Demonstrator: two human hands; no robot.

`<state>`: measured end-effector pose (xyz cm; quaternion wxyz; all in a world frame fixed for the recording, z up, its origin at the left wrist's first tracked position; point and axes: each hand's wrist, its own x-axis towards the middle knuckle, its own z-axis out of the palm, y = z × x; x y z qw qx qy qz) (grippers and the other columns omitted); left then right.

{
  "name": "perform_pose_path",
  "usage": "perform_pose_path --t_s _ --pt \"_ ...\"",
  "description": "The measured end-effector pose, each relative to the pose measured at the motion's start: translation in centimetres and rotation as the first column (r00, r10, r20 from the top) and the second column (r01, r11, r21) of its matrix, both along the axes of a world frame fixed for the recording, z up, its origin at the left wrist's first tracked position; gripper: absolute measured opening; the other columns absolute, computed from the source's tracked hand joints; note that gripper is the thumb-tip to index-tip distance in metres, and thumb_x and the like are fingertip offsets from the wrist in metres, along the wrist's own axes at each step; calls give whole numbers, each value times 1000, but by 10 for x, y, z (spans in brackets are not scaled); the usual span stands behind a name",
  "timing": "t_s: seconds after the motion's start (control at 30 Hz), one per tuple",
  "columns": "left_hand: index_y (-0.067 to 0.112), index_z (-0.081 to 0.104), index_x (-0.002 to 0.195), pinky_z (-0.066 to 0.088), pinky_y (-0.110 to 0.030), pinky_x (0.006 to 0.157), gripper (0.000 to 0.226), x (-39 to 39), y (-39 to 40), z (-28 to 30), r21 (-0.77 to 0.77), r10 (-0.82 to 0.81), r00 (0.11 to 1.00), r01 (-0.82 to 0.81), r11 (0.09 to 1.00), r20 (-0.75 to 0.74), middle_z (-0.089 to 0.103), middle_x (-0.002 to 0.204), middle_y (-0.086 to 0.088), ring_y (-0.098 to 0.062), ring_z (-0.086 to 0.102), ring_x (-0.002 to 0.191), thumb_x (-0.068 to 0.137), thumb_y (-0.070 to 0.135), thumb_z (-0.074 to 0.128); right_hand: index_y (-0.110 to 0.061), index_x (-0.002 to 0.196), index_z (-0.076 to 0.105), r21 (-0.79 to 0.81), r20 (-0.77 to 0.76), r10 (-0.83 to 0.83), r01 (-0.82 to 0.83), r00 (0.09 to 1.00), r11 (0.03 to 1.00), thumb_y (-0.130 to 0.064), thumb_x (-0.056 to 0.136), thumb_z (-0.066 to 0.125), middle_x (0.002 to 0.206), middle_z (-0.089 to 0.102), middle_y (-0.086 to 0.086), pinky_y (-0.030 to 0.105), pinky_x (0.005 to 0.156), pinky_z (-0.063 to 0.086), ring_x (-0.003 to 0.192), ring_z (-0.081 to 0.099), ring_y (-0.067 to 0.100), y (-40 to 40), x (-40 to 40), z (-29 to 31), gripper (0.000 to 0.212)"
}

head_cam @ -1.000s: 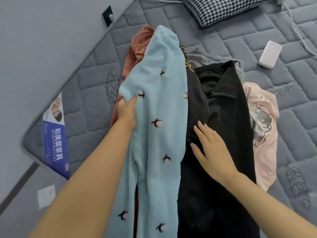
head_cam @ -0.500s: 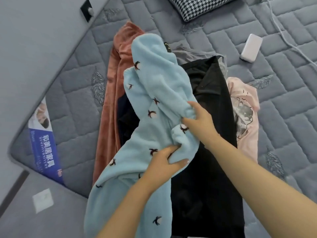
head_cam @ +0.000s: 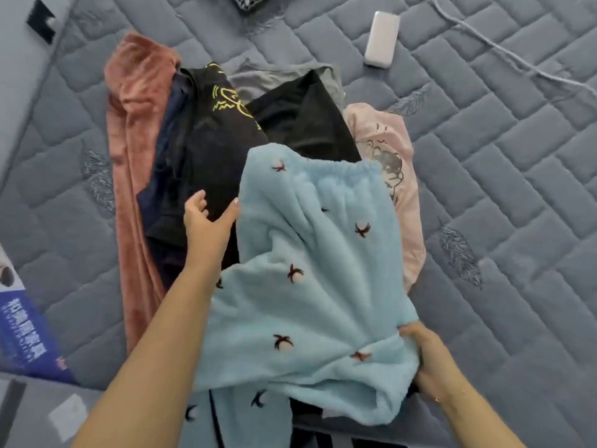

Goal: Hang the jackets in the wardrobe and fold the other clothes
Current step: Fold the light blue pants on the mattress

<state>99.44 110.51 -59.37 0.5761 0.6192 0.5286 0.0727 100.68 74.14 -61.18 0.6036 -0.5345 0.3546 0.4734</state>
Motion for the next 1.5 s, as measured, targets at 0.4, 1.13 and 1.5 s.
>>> perform_pose_path --t_s 0.4,1.13,1.5 --pt "25 59 96 39 -48 102 57 84 -68 -18 181 -553 762 629 756 -336 54 115 -1 -26 45 116 79 79 49 -25 62 59 -356 509 234 -45 829 933 -40 89 66 58 59 -20 15 52 42 51 55 -2 48 121 -14 31" --pt "37 67 107 52 -39 92 17 166 -415 19 -97 -602 774 626 774 195 71 115 2 -20 66 110 100 40 51 -19 87 75 139 475 -472 466 743 874 -6 66 78 90 74 8 34 70 56 85 70 24 -322 91 -6 25" --pt "27 62 96 53 -21 71 14 325 -771 15 -80 -807 561 827 557 182 70 91 9 -5 67 82 102 33 51 -20 107 70 34 468 -183 189 865 981 -32 63 86 101 75 -9 18 71 55 97 71 13 -616 138 -9 49"
